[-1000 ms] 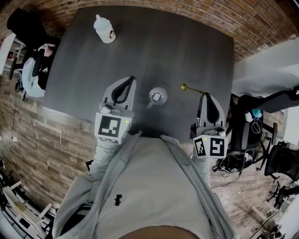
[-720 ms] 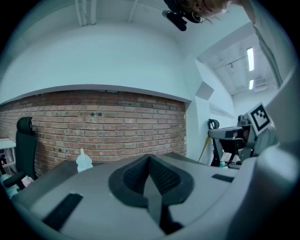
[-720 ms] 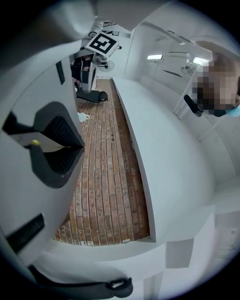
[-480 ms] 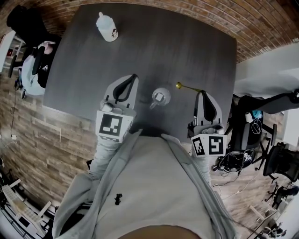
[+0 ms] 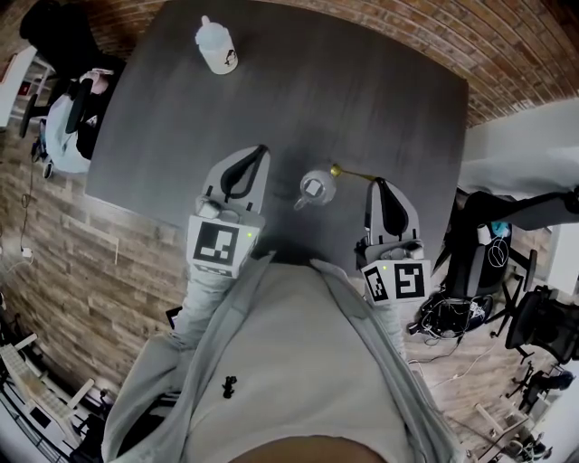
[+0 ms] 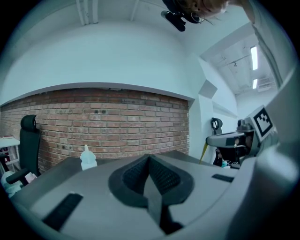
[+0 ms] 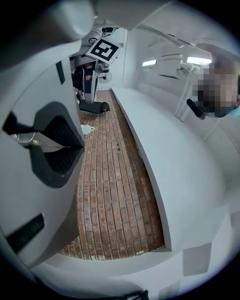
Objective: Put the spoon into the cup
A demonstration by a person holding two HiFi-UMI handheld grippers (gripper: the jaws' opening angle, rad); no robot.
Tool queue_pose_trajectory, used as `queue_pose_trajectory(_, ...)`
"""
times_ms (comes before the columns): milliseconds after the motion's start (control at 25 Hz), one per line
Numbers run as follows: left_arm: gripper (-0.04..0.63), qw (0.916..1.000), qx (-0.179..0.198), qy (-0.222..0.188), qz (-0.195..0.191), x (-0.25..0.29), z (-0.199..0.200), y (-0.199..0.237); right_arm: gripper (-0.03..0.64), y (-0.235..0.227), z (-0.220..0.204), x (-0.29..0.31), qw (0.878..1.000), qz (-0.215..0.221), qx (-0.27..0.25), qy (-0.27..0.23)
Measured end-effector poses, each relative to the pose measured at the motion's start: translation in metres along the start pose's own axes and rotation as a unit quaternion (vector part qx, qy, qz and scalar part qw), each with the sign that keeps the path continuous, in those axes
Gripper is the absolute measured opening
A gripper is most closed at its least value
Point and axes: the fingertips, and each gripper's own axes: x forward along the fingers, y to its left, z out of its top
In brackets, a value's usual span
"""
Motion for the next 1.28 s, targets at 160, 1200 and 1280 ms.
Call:
queue_pose_trajectory(160, 0.020, 1.0000, -0.003, 0.004, 0.002, -0.003, -0.005, -0.001, 0.020, 0.006, -0.011, 0.002, 1.000, 0.010, 0.007, 0.012)
queue_pose_trajectory(1200, 0.020, 0.9987, -0.025, 0.040, 0.020, -0.018, -0.036, -0.004, 0.020, 0.019, -0.106, 0.025, 0.991, 0.040, 0.074, 0.103)
queue_pose_trajectory(1280, 0.020, 0.9985, -0.026, 0.043, 0.022, -0.019, -0.036, -0.003, 0.020, 0.018, -0.112, 0.026, 0.990, 0.039, 0.081, 0.107)
